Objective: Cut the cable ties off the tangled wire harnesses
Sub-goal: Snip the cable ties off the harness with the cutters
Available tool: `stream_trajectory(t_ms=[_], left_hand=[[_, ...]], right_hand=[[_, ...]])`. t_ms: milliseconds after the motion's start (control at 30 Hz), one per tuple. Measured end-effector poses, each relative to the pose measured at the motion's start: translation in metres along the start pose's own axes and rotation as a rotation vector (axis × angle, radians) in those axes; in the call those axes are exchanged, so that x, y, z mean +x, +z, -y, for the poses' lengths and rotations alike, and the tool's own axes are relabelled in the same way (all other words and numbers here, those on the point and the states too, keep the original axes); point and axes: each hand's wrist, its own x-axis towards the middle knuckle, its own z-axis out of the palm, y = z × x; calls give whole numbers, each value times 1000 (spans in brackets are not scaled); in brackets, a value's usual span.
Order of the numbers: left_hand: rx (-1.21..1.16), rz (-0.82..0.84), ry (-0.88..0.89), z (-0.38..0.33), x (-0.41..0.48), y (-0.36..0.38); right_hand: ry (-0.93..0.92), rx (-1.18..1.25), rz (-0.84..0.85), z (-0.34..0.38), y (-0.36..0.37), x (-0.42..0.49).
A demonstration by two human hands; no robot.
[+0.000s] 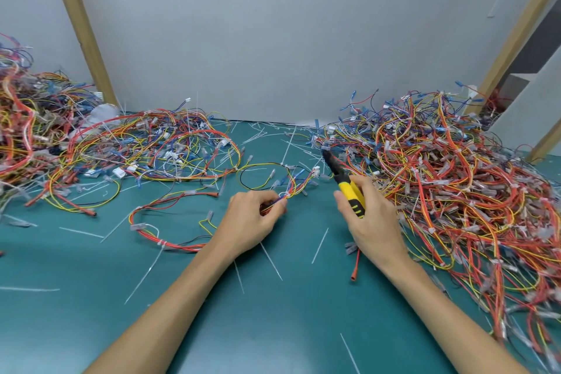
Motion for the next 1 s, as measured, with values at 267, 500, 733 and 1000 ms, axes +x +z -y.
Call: stream_trajectory(t_ms=[267, 500, 733, 1000], left_hand=[[-86, 100, -63, 0, -1, -5], [30, 85, -23, -1, -3, -2], [84, 49, 16, 2, -4, 1], [87, 11, 28, 4, -4, 4]], right_hand=[[-53, -305, 112, -12, -3, -4], [-35, -352, 132, -11, -10, -3], [-24, -432, 157, -9, -15, -3], [-116, -501, 138, -11, -17, -1]])
